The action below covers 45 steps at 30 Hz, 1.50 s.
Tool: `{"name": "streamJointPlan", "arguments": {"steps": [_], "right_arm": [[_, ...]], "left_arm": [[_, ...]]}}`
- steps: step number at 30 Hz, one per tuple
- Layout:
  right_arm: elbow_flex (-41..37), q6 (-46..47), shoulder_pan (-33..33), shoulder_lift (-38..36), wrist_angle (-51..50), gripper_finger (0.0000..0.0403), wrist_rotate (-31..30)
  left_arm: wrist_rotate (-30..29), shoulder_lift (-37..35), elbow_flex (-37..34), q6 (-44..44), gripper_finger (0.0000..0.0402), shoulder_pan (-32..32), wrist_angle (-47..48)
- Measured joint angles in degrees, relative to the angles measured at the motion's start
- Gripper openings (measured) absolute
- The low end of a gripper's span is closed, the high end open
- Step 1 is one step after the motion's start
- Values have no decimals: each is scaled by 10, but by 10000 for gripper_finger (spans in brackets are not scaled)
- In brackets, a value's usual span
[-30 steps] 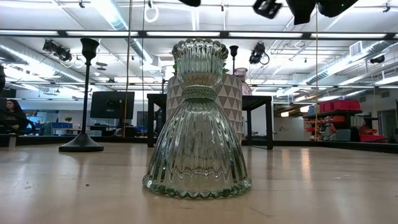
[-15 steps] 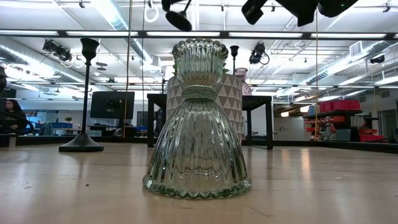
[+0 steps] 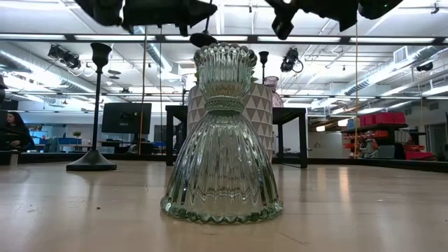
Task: Pick & Place candle stick holders
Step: Put the bottom black candle holder on the shelf
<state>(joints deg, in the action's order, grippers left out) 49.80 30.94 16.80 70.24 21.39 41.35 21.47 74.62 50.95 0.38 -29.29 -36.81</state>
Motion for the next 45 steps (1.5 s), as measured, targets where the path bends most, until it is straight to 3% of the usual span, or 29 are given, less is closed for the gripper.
{"name": "streamJointPlan", "arguments": {"steps": [5,10,17,24,39,45], "right_arm": [[0,0,0,0,0,236,-91],[0,0,0,0,0,236,-166],[0,0,0,0,0,236,-227],[0,0,0,0,0,236,-229],[0,0,0,0,0,236,-229],[0,0,0,0,0,236,-229]], "left_arm": [[-3,37,-40,-20,15,-12,-115],[-1,116,-32,-35,15,-14,-225],[6,212,17,-43,15,-36,-243],[20,269,53,-57,15,-62,-256],[25,339,62,-84,15,-91,-327],[26,381,107,-88,15,-94,-327]]}}
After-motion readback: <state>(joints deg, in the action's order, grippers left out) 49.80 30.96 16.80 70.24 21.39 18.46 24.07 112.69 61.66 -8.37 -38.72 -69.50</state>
